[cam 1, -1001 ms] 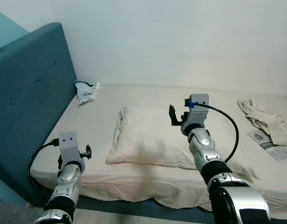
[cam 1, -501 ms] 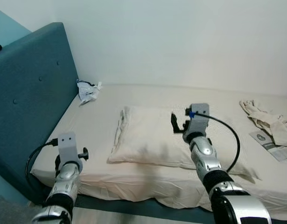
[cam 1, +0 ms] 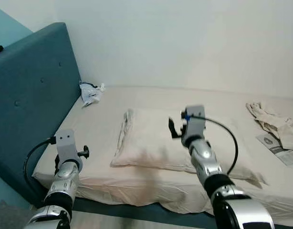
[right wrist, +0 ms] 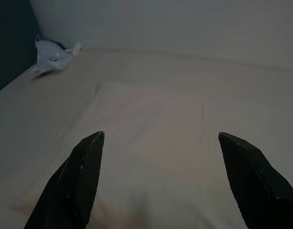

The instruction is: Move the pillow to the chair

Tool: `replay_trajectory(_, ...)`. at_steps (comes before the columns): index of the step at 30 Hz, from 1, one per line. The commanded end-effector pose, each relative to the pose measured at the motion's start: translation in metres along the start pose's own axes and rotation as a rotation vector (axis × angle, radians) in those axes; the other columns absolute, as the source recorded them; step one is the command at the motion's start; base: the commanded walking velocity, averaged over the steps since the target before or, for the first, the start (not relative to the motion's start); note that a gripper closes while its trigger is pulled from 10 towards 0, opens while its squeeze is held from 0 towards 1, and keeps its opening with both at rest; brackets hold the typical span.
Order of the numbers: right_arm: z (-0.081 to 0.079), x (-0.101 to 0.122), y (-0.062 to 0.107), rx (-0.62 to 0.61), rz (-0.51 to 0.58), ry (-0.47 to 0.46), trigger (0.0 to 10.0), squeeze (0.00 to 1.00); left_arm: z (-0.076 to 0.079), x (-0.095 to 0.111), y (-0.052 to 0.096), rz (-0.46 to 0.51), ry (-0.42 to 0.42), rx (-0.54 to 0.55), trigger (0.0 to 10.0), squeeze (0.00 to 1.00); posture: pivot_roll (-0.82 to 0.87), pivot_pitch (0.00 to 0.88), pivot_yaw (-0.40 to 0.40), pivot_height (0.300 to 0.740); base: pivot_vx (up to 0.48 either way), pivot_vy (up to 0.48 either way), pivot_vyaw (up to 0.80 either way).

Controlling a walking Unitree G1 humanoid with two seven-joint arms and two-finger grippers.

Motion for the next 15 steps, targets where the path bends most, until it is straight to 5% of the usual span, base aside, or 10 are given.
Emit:
replay_trajectory(1,-0.003,-0.008,0.003,-0.003,-0.022,-0.015,10.0,0.0,0.002,-0.008,0.003,-0.015,-0.016,-0.007,10.0,0.0,0.03,0.0,0.027,0.74,0.0,0.0,0.0)
replay_trajectory(7,-0.008,-0.02,0.009,0.002,-0.049,-0.049,10.0,0.0,0.012,-0.015,0.006,-0.027,0.009,-0.05,10.0,0.0,0.04,0.0,0.024,0.74,0.0,0.0,0.0)
replay_trajectory(11,-0.013,-0.028,0.012,-0.007,-0.071,-0.033,10.0,0.0,0.016,-0.029,0.01,-0.066,-0.081,-0.058,10.0,0.0,0.04,0.0,-0.003,0.74,0.0,0.0,0.0)
replay_trajectory(15,-0.019,-0.032,0.016,0.029,-0.063,-0.059,10.0,0.0,0.009,-0.031,0.015,-0.055,-0.017,-0.015,10.0,0.0,0.05,0.006,-0.018,0.74,0.0,0.0,0.0)
Point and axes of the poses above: a point about 5 cm out from each wrist's last joint towards the gripper, its own y axis pointing back from the gripper into the wrist, its own x axis along the axis of the wrist's last joint, z = x × y, the point moved 6 cm from there along -y, pointing out of the wrist towards the gripper, and after that the axes turned 6 degrees about y, right-handed, at the moved point
